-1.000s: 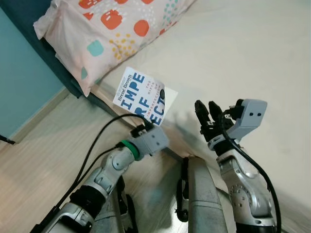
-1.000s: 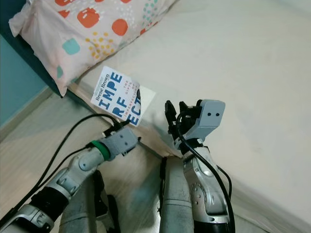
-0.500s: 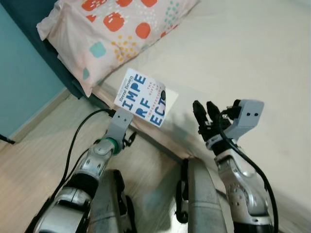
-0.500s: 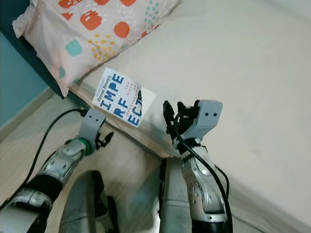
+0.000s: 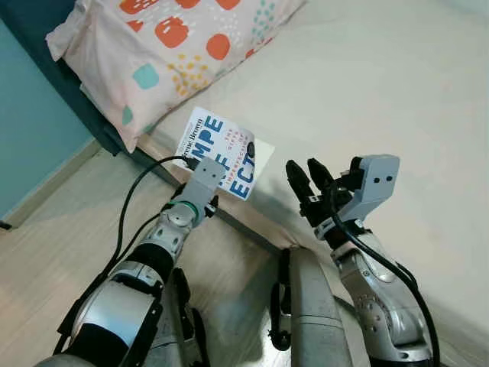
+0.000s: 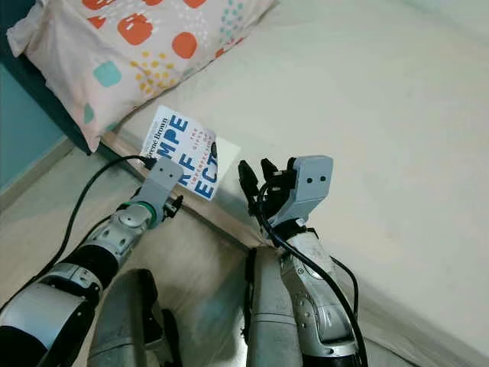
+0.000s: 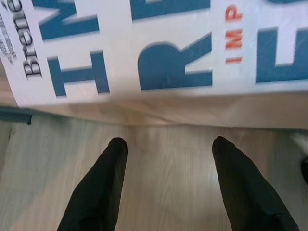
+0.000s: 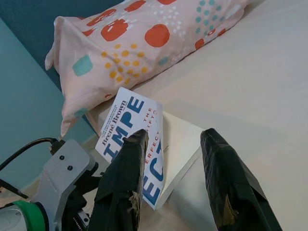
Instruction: Clean up the room
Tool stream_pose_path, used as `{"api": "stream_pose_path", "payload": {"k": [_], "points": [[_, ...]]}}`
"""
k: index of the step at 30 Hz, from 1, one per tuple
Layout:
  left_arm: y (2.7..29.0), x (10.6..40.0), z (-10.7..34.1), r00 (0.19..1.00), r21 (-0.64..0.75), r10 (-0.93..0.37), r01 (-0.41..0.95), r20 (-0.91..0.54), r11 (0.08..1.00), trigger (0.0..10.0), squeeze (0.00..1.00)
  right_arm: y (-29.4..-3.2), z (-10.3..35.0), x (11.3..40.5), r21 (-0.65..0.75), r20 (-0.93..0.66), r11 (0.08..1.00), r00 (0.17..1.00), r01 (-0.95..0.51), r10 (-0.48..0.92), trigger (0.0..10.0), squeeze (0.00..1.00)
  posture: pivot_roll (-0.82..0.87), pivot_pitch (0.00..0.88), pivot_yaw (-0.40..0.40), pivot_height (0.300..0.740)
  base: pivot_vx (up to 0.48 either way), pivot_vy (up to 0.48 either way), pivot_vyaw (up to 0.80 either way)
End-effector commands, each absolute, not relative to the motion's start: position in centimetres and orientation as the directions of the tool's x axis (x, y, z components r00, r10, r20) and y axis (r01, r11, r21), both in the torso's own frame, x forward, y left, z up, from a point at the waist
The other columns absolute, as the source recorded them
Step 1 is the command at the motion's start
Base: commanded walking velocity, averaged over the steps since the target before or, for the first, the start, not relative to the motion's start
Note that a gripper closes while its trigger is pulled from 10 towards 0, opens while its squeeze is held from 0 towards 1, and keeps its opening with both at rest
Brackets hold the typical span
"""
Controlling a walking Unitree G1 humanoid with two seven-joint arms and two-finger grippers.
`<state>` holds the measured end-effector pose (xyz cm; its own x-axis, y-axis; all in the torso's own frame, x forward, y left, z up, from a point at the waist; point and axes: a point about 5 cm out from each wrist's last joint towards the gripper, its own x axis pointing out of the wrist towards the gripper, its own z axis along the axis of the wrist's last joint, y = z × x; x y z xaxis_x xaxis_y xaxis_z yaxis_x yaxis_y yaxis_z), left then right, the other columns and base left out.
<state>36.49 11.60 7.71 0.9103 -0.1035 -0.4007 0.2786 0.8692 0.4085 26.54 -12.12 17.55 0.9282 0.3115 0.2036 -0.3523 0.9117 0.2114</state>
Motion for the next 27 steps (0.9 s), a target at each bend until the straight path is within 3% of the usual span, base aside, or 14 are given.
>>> {"api": "stream_pose_path", "payload": {"k": [1, 18, 27], "points": [[11.3, 36.3, 7.3, 0.904, 0.415, -0.101, 0.287, -0.415, 0.864, 10.0, 0.00, -12.3, 17.3, 26.0, 0.211, 0.182, 0.915, 0.934, -0.343, 0.308, 10.0, 0.00, -0.26, 0.306, 0.038, 0.600, 0.000, 0.000, 0.00], [10.2, 38.2, 10.8, 0.964, 0.508, -0.063, 0.190, -0.257, 0.840, 10.0, 0.00, -12.3, 17.4, 23.9, 0.236, 0.154, 0.922, 0.949, -0.306, 0.276, 10.0, 0.00, -0.31, 0.369, 0.047, 0.600, 0.000, 0.000, 0.00], [6.8, 39.0, 13.7, 0.971, 0.500, -0.158, 0.228, -0.178, 0.835, 10.0, 0.00, -12.4, 17.5, 23.6, 0.241, 0.143, 0.926, 0.955, -0.290, 0.262, 10.0, 0.00, -0.32, 0.366, 0.050, 0.600, 0.000, 0.000, 0.00]]}}
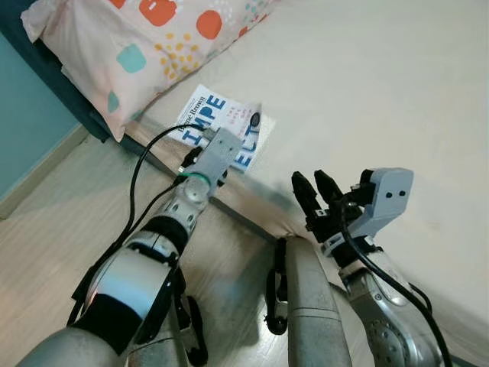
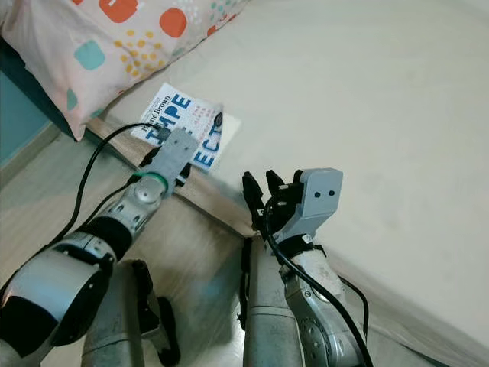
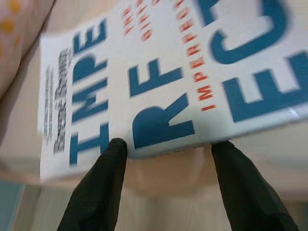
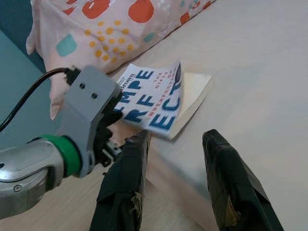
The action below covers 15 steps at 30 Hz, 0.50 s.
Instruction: Clean up the room
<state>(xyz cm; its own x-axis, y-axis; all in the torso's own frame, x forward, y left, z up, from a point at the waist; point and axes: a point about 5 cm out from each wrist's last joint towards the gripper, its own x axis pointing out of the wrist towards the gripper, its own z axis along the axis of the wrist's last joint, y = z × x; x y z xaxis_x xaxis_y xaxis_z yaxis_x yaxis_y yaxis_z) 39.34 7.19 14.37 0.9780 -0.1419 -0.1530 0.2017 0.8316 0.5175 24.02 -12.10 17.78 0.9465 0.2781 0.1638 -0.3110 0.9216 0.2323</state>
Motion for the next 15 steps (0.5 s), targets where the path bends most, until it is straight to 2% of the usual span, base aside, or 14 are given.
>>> {"api": "stream_pose_path", "payload": {"k": [1, 8, 15], "points": [[6.3, 39.0, 13.9, 0.971, 0.510, -0.168, 0.232, -0.168, 0.828, 10.0, 0.00, -12.4, 17.5, 23.6, 0.242, 0.141, 0.926, 0.955, -0.288, 0.260, 10.0, 0.00, -0.32, 0.364, 0.050, 0.600, 0.000, 0.000, 0.00], [5.8, 38.8, 13.8, 0.970, 0.565, -0.184, 0.242, -0.159, 0.789, 10.0, 0.00, -12.4, 17.5, 23.5, 0.244, 0.138, 0.927, 0.957, -0.284, 0.256, 10.0, 0.00, -0.32, 0.360, 0.053, 0.600, 0.000, 0.000, 0.00], [7.8, 38.7, 12.7, 0.986, 0.638, -0.070, 0.150, -0.148, 0.755, 10.0, 0.00, -12.4, 17.3, 23.8, 0.245, 0.136, 0.927, 0.957, -0.284, 0.257, 10.0, 0.00, -0.30, 0.339, 0.055, 0.600, 0.000, 0.000, 0.00]]}}
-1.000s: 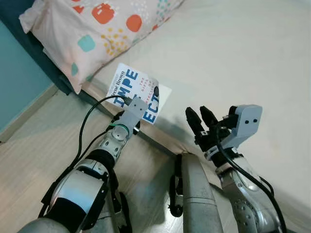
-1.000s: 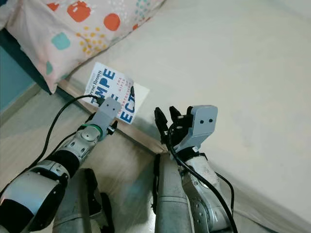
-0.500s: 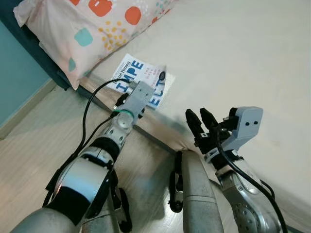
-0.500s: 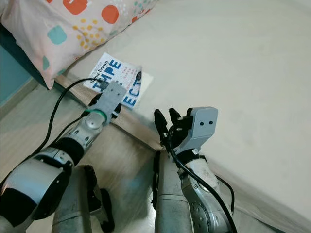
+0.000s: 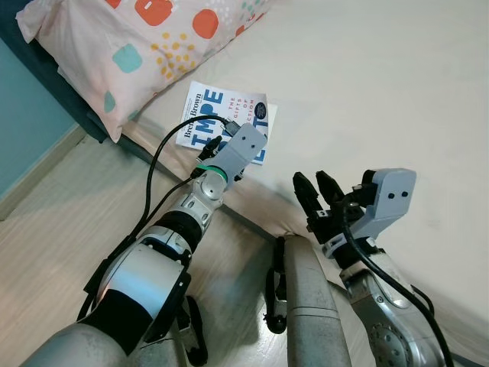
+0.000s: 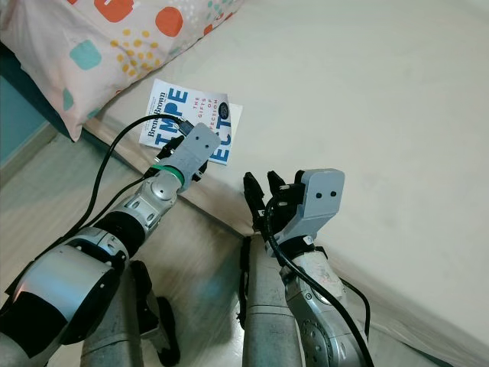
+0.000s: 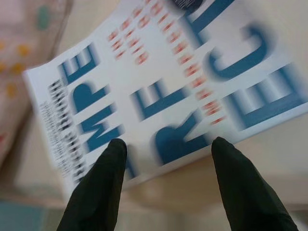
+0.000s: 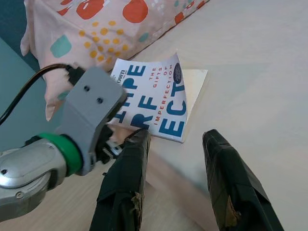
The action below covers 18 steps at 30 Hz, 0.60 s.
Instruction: Clean up the room
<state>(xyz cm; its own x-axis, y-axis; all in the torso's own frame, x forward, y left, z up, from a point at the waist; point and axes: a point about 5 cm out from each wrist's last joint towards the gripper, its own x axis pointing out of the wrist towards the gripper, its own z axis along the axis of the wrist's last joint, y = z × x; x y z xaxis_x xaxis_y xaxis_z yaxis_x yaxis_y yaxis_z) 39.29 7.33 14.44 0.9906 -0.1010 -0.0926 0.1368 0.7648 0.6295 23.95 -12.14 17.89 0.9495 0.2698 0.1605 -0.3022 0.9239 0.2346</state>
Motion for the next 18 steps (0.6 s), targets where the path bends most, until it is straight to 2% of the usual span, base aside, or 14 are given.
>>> {"api": "stream_pose_path", "payload": {"k": [1, 2, 4, 7, 9, 11, 12, 13, 15, 17, 18], "points": [[8.1, 38.7, 12.9, 0.991, 0.626, -0.056, 0.122, -0.123, 0.770, 10.0, 0.00, -12.4, 17.4, 23.9, 0.246, 0.140, 0.926, 0.956, -0.287, 0.259, 10.0, 0.00, -0.29, 0.336, 0.056, 0.600, 0.000, 0.000, 0.00], [8.1, 38.7, 12.9, 0.991, 0.626, -0.056, 0.122, -0.123, 0.770, 10.0, 0.00, -12.4, 17.4, 23.9, 0.246, 0.140, 0.926, 0.956, -0.287, 0.259, 10.0, 0.00, -0.29, 0.336, 0.056, 0.600, 0.000, 0.000, 0.00], [8.5, 39.0, 13.8, 0.997, 0.501, -0.040, 0.064, -0.059, 0.863, 10.0, 0.00, -12.4, 17.5, 24.3, 0.247, 0.154, 0.925, 0.954, -0.289, 0.257, 10.0, 0.00, -0.27, 0.322, 0.063, 0.600, 0.000, 0.000, 0.00], [8.6, 39.0, 14.3, 0.999, 0.440, -0.039, 0.043, -0.017, 0.897, 10.0, 0.00, -12.4, 17.5, 24.5, 0.246, 0.160, 0.925, 0.953, -0.291, 0.257, 10.0, 0.00, -0.24, 0.306, 0.066, 0.600, 0.000, 0.000, 0.00], [8.1, 38.7, 15.6, 0.993, 0.287, -0.065, 0.033, 0.103, 0.957, 10.0, 0.00, -12.3, 17.5, 25.0, 0.245, 0.174, 0.922, 0.949, -0.299, 0.262, 10.0, 0.00, -0.18, 0.265, 0.062, 0.600, 0.000, 0.000, 0.00], [8.1, 38.7, 15.6, 0.993, 0.287, -0.065, 0.033, 0.103, 0.957, 10.0, 0.00, -12.3, 17.5, 25.0, 0.245, 0.174, 0.922, 0.949, -0.299, 0.262, 10.0, 0.00, -0.18, 0.265, 0.062, 0.600, 0.000, 0.000, 0.00], [7.9, 38.0, 16.5, 0.980, 0.207, -0.091, 0.053, 0.179, 0.977, 10.0, 0.00, -12.1, 17.5, 25.4, 0.242, 0.184, 0.920, 0.946, -0.308, 0.268, 10.0, 0.00, -0.16, 0.247, 0.061, 0.600, 0.000, 0.000, 0.00], [7.9, 38.0, 16.5, 0.980, 0.207, -0.091, 0.053, 0.179, 0.977, 10.0, 0.00, -12.1, 17.5, 25.4, 0.242, 0.184, 0.920, 0.946, -0.308, 0.268, 10.0, 0.00, -0.16, 0.247, 0.061, 0.600, 0.000, 0.000, 0.00], [8.1, 36.0, 17.9, 0.951, 0.135, -0.128, 0.093, 0.281, 0.987, 10.0, 0.00, -12.0, 17.4, 26.2, 0.222, 0.190, 0.922, 0.942, -0.316, 0.277, 10.0, 0.00, -0.13, 0.205, 0.056, 0.600, 0.000, 0.000, 0.00], [8.1, 36.0, 17.9, 0.951, 0.135, -0.128, 0.093, 0.281, 0.987, 10.0, 0.00, -12.0, 17.4, 26.2, 0.222, 0.190, 0.922, 0.942, -0.316, 0.277, 10.0, 0.00, -0.13, 0.205, 0.056, 0.600, 0.000, 0.000, 0.00], [8.4, 35.0, 18.4, 0.943, 0.115, -0.143, 0.113, 0.300, 0.987, 10.0, 0.00, -12.2, 17.1, 26.6, 0.208, 0.193, 0.928, 0.943, -0.309, 0.270, 10.0, 0.00, -0.12, 0.182, 0.053, 0.600, 0.000, 0.000, 0.00]]}}
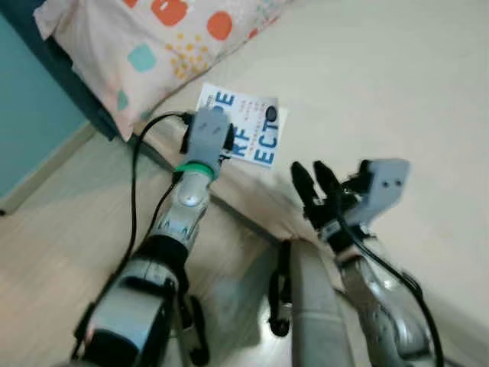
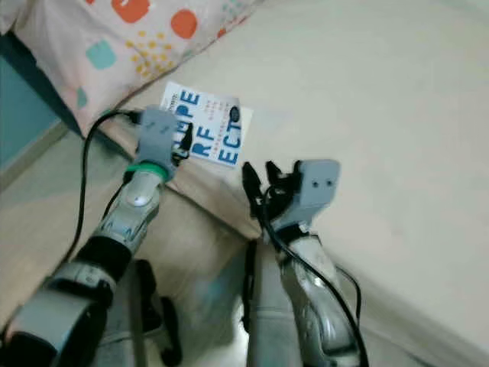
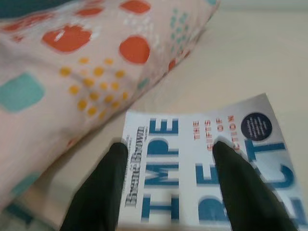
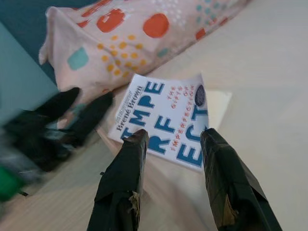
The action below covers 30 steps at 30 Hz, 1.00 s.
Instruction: Clean up the room
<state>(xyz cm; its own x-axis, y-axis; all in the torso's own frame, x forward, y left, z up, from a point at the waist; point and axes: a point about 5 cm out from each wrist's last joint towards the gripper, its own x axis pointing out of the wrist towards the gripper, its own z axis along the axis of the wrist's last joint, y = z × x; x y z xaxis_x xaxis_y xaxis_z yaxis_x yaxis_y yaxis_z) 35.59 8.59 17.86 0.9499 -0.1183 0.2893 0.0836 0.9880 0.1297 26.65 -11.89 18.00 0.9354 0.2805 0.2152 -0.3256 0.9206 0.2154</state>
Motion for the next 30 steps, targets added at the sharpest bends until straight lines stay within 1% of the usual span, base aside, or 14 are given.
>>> {"api": "stream_pose_path", "payload": {"k": [1, 2, 4, 8, 9, 11, 16, 21, 23, 30], "points": [[8.4, 35.0, 18.4, 0.943, 0.115, -0.143, 0.113, 0.300, 0.987, 10.0, 0.00, -12.2, 17.1, 26.6, 0.208, 0.193, 0.928, 0.943, -0.309, 0.270, 10.0, 0.00, -0.12, 0.182, 0.053, 0.600, 0.000, 0.000, 0.00], [8.4, 35.0, 18.4, 0.943, 0.115, -0.143, 0.113, 0.300, 0.987, 10.0, 0.00, -12.2, 17.1, 26.6, 0.208, 0.193, 0.928, 0.943, -0.309, 0.270, 10.0, 0.00, -0.12, 0.182, 0.053, 0.600, 0.000, 0.000, 0.00], [9.2, 33.4, 18.8, 0.942, 0.071, -0.164, 0.150, 0.293, 0.986, 10.0, 0.00, -13.0, 16.4, 27.3, 0.179, 0.183, 0.946, 0.954, -0.271, 0.239, 10.0, 0.00, -0.09, 0.140, 0.045, 0.610, 0.000, 0.000, 0.00], [9.9, 32.5, 19.0, 0.943, 0.041, -0.170, 0.165, 0.288, 0.985, 10.0, 0.00, -13.6, 15.9, 27.6, 0.165, 0.179, 0.953, 0.958, -0.255, 0.225, 10.0, 0.00, -0.08, 0.130, 0.042, 0.619, 0.000, 0.000, 0.00], [10.6, 32.2, 18.8, 0.946, 0.036, -0.165, 0.161, 0.279, 0.986, 10.0, 0.00, -13.8, 15.6, 27.9, 0.156, 0.171, 0.955, 0.959, -0.253, 0.226, 10.0, 0.00, -0.06, 0.094, 0.029, 0.624, 0.000, 0.000, 0.00], [11.2, 31.7, 18.5, 0.949, 0.043, -0.173, 0.168, 0.263, 0.985, 10.0, 0.00, -14.1, 15.0, 28.5, 0.143, 0.159, 0.957, 0.960, -0.254, 0.231, 10.0, 0.00, -0.06, 0.076, 0.019, 0.634, 0.000, 0.000, 0.00], [10.9, 31.6, 18.6, 0.955, 0.022, -0.189, 0.189, 0.227, 0.982, 10.0, 0.00, -14.1, 14.5, 29.1, 0.128, 0.158, 0.956, 0.957, -0.263, 0.242, 10.0, 0.00, -0.06, 0.057, 0.016, 0.653, 0.000, 0.000, 0.00], [10.7, 31.6, 18.6, 0.956, 0.020, -0.196, 0.196, 0.219, 0.980, 10.0, 0.00, -14.1, 14.5, 29.2, 0.125, 0.159, 0.956, 0.957, -0.264, 0.243, 10.0, 0.00, -0.06, 0.052, 0.016, 0.658, 0.000, 0.000, 0.00], [9.9, 31.5, 18.3, 0.954, 0.025, -0.223, 0.223, 0.200, 0.975, 10.0, 0.00, -14.2, 14.2, 29.3, 0.118, 0.156, 0.958, 0.957, -0.263, 0.243, 10.0, 0.00, -0.07, 0.039, 0.013, 0.668, 0.000, 0.000, 0.00], [9.0, 31.7, 18.0, 0.951, 0.025, -0.255, 0.254, 0.174, 0.967, 10.0, 0.00, -14.5, 13.7, 29.6, 0.109, 0.154, 0.959, 0.958, -0.261, 0.243, 10.0, 0.00, -0.08, 0.031, 0.012, 0.692, 0.000, 0.000, 0.00]]}}
